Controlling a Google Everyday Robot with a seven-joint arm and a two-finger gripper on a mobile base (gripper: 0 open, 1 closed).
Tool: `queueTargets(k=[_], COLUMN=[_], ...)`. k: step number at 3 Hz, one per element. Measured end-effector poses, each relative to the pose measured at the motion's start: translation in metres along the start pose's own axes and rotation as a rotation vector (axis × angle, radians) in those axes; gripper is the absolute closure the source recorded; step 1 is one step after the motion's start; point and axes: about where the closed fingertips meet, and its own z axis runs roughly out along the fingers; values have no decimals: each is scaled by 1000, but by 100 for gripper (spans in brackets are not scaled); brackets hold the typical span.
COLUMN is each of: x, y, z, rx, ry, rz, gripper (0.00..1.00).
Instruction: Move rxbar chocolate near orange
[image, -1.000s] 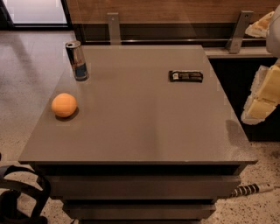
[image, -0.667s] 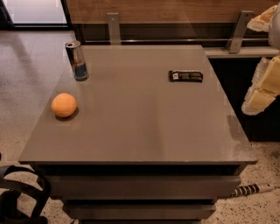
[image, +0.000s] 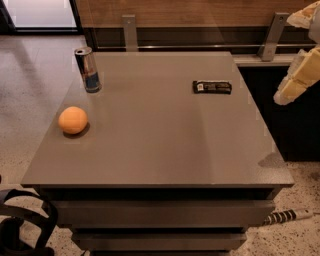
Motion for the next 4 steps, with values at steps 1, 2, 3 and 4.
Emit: queueTargets(k=[1,2,3,4], x=[30,46,68,68], y=[-44,-62,-80,-80], z=[49,78,117,117], rx=[-21,-43,-82,-83], ry=[-69,-101,-147,-148], rz=[91,144,210,210], gripper=[0,0,0,0])
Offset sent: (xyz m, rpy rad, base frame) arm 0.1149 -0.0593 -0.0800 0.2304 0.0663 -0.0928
